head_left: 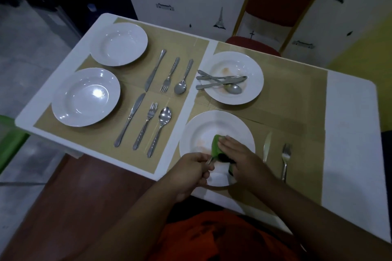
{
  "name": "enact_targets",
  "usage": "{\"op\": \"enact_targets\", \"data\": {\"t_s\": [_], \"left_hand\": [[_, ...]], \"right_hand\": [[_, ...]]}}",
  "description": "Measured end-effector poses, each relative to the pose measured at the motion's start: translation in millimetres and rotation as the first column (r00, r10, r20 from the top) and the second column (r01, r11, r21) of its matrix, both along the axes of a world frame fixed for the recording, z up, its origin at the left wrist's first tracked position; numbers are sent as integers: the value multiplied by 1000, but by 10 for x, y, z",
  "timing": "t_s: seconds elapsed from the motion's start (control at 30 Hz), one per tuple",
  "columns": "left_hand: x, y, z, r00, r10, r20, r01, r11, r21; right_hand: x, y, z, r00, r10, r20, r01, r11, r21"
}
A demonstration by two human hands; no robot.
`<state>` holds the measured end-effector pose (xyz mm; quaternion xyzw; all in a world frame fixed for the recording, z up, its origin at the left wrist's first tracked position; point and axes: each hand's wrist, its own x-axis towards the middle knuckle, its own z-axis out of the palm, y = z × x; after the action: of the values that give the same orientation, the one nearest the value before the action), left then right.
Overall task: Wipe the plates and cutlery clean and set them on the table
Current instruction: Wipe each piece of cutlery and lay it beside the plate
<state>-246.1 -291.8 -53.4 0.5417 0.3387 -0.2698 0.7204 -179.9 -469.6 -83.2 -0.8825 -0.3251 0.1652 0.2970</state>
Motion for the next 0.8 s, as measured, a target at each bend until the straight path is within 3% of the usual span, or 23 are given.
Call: {"op": "enact_targets", "data": {"t_s": [0.1, 0.2, 0.3, 0.47, 0.57, 0.7, 0.8], "left_hand": [[-12, 111, 10, 999, -30, -28, 30, 999, -21], [32, 195, 14, 1000, 8, -27, -10, 998, -61], [25, 243, 0, 999, -48, -2, 48, 999, 1], [60, 283, -37, 984, -176, -11, 173, 951, 256], [140, 314, -33, 982, -188, 5, 175, 923, 343], [179, 291, 6, 984, -180, 16, 169, 947, 274], [183, 313, 19, 984, -174, 25, 167, 969, 184]], "right_hand": [[91, 51, 4, 999, -33, 11, 33, 997, -76], [-14, 208, 32, 998, 3, 62, 0, 999, -54], [18, 178, 16, 999, 2, 37, 1, 996, -89], [205, 185, 132, 925, -367, -95, 368, 930, -13], [165, 238, 221, 882, -466, -76, 472, 876, 100], [41, 339, 299, 925, -378, -25, 378, 917, 125], [-74, 380, 255, 987, -153, 43, 151, 987, 56]]}}
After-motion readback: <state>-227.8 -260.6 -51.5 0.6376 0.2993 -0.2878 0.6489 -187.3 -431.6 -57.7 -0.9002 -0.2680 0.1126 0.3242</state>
